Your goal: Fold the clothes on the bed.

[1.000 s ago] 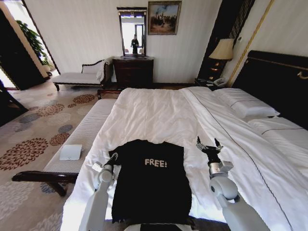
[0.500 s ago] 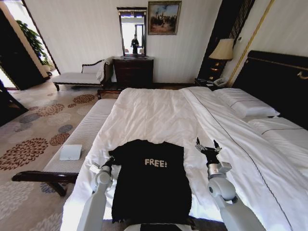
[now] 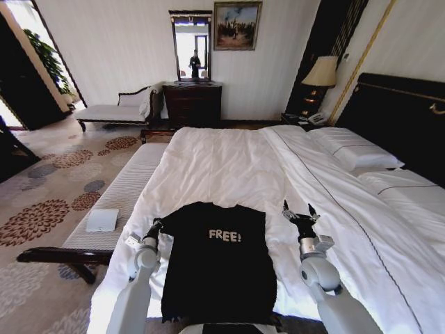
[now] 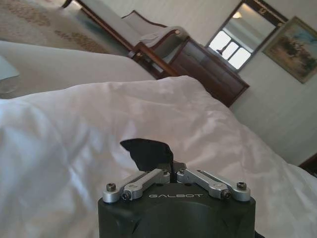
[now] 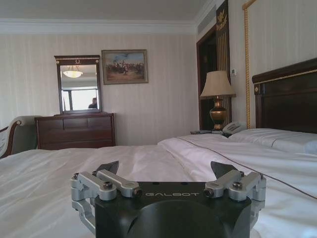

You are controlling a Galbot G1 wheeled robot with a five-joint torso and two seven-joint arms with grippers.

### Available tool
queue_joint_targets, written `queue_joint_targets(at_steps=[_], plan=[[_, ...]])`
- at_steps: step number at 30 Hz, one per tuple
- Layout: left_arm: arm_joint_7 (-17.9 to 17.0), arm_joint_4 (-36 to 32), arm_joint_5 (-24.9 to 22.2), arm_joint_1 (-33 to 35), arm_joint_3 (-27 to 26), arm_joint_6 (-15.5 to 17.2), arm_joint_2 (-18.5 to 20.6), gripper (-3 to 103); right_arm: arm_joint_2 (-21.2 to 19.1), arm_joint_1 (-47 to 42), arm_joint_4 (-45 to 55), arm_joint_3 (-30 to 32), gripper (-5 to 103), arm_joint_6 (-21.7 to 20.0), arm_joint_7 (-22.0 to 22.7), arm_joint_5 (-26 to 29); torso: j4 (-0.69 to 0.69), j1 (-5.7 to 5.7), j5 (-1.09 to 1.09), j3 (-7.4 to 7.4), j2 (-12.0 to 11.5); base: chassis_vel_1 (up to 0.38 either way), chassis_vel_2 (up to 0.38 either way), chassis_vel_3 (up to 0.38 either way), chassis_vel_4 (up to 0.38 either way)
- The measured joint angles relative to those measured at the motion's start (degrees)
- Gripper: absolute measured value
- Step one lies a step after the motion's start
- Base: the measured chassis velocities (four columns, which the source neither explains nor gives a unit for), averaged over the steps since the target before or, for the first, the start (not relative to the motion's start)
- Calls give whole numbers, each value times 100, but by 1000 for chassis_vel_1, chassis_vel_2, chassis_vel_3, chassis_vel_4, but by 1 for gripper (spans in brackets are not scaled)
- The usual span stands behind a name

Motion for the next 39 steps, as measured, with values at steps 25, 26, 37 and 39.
queue_joint_targets(at_steps=[25,26,37,39], plan=[[813,607,1074,-88,1090,-592,-129,12,92,122,-264,-82,100,5,-1,-80,-1,0,0,0,0,0,0,0,0],[814,632,1075,-98,1111,-592,-135,8,91,122,-275,-81,100,5,-1,-80,-1,0,0,0,0,0,0,0,0],[881,718,1241,-80,1415,-596,-276,1,38,90,-285,-35,100,21,-3,-78,-1,0,0,0,1,0,0,0,0],[829,720,1331,-66,1445,-606,-285,1,32,83,-278,-26,100,25,-3,-77,-1,0,-1,0,0,0,0,0,0]])
